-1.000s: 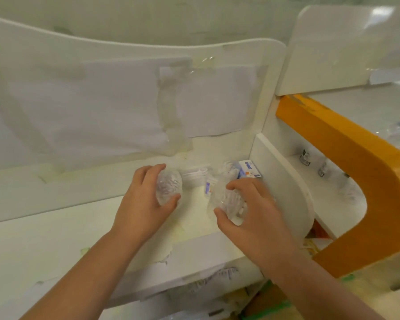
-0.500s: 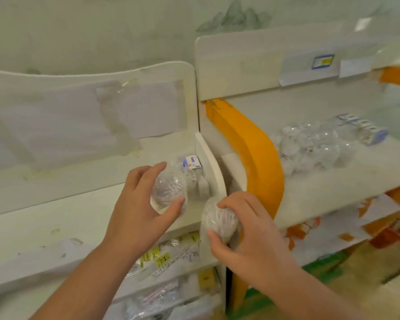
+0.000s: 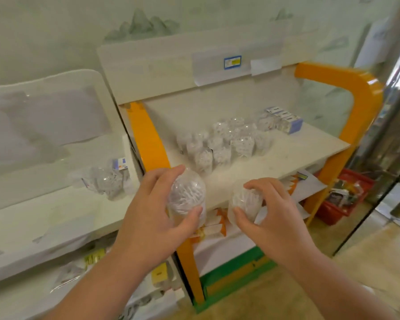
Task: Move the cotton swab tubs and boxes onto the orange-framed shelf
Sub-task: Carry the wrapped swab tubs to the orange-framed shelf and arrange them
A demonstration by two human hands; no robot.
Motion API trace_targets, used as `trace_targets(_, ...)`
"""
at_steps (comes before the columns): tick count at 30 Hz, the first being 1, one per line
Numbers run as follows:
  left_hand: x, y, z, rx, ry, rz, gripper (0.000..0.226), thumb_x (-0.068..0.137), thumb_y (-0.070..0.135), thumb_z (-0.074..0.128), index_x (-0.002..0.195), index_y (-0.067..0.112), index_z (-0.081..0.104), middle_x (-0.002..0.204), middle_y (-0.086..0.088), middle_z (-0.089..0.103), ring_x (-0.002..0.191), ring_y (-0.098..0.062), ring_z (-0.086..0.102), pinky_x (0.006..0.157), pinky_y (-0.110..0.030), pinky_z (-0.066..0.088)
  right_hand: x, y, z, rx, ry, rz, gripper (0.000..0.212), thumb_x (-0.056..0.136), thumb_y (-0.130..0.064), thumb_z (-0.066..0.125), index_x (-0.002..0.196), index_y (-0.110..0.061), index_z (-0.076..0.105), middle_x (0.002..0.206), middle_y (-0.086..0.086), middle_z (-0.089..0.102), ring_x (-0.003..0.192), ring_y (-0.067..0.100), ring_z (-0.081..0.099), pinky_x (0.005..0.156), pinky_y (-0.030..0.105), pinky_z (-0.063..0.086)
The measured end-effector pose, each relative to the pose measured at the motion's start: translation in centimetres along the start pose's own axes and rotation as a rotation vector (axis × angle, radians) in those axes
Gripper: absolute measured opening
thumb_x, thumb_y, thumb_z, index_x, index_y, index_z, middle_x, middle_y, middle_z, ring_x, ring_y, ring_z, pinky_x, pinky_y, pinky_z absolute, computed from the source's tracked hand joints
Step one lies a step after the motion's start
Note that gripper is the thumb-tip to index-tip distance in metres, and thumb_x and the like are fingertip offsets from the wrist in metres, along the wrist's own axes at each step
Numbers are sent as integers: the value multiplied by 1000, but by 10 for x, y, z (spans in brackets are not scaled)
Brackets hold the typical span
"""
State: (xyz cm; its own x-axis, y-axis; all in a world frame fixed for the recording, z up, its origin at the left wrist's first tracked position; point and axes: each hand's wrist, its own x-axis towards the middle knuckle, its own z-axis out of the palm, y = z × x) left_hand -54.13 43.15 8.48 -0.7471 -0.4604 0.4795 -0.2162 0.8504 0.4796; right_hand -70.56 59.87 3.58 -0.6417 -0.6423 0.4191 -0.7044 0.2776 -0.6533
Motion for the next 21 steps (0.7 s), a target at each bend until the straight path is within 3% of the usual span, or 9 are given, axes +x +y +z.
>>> trace_targets(4, 25, 17, 37, -38, -26, -7, 69, 77, 55, 65, 137, 45, 32, 122, 34, 28, 114, 19, 32, 88, 4, 23, 15, 40, -9, 5, -6, 115, 45, 83, -48, 68, 121, -44, 45, 120, -29, 39, 111, -1, 46, 93, 22, 42)
trace_targets(7, 50, 22, 63, -33, 6, -27, 71, 78, 52, 67, 138, 44, 32, 124, 29, 28, 107, 14, 34, 83, -2, 28, 30, 64, -5, -25, -25, 132, 47, 85, -49, 68, 125, -44, 43, 123, -28, 38, 112, -2, 45, 92, 19, 42)
trace_targets(13, 105, 21, 94, -65, 77, -91, 70, 81, 49, 66, 140, 45, 28, 127, 26, 26, 107, 11, 33, 84, -5, 25, 74, 87, 19, -42, -125, 76, 46, 86, -48, 65, 127, -41, 44, 125, -26, 39, 109, -2, 47, 87, 13, 40)
trace_targets(17, 139, 15, 98, -57, 123, -109, 69, 82, 45, 66, 141, 41, 30, 127, 26, 27, 106, 11, 34, 80, -2, 26, 112, 91, 38, -25, -188, 8, 48, 86, -46, 65, 129, -37, 47, 125, -24, 41, 111, 0, 47, 94, 23, 46)
trace_targets(21, 155, 9, 100, -21, 173, -167, 69, 84, 41, 67, 143, 37, 31, 131, 22, 29, 105, 15, 30, 79, 1, 25, 141, 94, 53, -6, -267, -41, 49, 86, -45, 65, 131, -33, 48, 127, -18, 44, 110, 2, 48, 94, 23, 45)
